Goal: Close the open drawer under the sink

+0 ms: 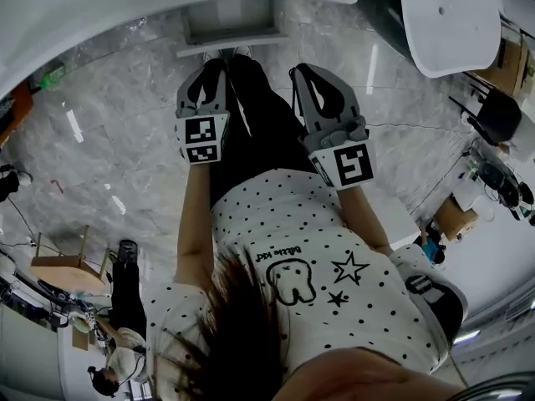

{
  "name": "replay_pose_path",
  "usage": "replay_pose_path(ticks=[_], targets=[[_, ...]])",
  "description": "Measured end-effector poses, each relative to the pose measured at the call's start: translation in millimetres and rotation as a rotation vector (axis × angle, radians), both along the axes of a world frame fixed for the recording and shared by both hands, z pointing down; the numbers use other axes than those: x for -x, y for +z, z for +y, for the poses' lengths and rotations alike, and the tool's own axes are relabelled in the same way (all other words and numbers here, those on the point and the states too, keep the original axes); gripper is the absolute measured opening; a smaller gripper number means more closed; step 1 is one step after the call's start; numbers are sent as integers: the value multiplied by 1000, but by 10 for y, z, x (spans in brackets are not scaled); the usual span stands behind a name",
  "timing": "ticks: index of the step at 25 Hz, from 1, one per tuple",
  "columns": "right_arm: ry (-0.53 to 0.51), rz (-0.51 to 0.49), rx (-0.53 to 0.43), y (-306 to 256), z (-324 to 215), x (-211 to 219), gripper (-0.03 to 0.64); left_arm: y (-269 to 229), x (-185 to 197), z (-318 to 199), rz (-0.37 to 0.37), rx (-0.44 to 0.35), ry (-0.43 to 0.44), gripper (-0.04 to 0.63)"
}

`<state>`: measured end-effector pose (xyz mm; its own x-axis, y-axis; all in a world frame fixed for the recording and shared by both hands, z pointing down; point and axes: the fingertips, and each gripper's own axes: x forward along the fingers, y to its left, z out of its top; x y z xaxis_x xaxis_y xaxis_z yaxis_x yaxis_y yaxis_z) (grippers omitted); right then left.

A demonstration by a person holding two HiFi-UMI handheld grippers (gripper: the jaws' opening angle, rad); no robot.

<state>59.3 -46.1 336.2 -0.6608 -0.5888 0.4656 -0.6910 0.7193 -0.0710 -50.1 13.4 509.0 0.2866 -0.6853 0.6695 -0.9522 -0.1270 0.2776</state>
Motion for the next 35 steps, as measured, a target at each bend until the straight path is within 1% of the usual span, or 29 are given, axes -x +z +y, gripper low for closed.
replay_pose_path(ticks=[5, 9, 12, 14, 15, 18, 24, 28, 35], targets=[[3, 4, 31, 367, 3, -1, 15, 780, -133, -23, 9, 72, -31, 97], [14, 6, 25, 517, -52, 17, 15, 1345, -304, -16, 37, 154, 1, 97], [25, 12, 36, 601, -78, -3, 15, 1656, -380, -52, 57, 198, -26, 97], [35, 14, 44, 620, -69, -23, 15, 1737, -405, -119, 64, 202, -53, 106], [42, 15, 47, 632, -63, -35, 15, 1766, -422, -163, 67, 197, -64, 126], [60, 17, 62, 731, -37, -78, 15, 1911, -482, -260, 52, 184, -79, 155], [86, 21, 97, 881, 12, -149, 15, 2109, -493, -377, 21, 176, -116, 156], [109, 29, 119, 969, 33, -202, 15, 2221, -527, -447, 16, 180, -128, 155], [135, 28, 137, 1015, 42, -229, 15, 2219, -510, -470, -7, 175, -142, 149]])
